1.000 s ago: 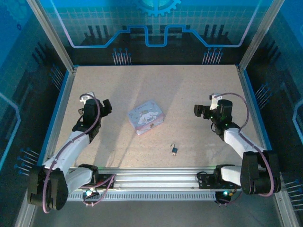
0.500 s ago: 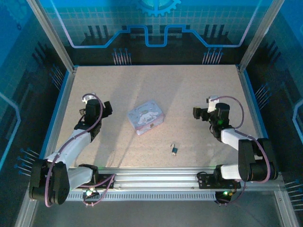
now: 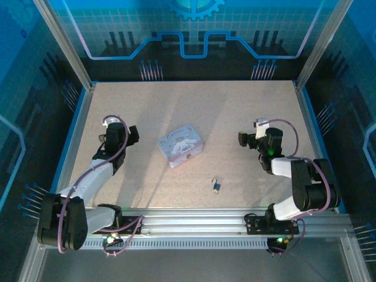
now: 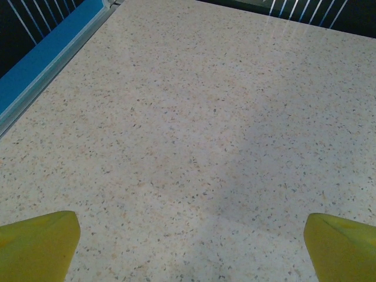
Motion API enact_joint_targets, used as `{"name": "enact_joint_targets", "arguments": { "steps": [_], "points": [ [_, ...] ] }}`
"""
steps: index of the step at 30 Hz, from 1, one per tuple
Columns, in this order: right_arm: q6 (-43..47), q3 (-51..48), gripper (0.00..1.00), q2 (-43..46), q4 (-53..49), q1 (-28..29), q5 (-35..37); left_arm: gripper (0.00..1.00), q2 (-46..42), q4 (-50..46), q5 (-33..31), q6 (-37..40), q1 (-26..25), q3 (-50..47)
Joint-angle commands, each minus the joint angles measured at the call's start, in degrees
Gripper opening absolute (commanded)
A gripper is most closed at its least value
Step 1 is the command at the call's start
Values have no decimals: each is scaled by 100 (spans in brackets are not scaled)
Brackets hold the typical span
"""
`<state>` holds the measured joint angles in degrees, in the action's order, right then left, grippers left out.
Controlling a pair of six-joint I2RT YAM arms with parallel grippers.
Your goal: Unlock the padlock with the key
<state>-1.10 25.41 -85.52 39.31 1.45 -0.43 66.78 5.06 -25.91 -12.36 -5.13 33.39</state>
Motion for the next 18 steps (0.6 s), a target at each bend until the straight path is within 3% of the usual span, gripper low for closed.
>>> {"name": "enact_joint_targets", "arguments": {
  "steps": [1,18],
  "points": [
    [161,-64,100,-62,377,63,-8,99,137,502,184,256,65,-182],
    [202,-65,100,-70,384,162,165,99,799,3357,880,1025,95,-1131]
  ]
}}
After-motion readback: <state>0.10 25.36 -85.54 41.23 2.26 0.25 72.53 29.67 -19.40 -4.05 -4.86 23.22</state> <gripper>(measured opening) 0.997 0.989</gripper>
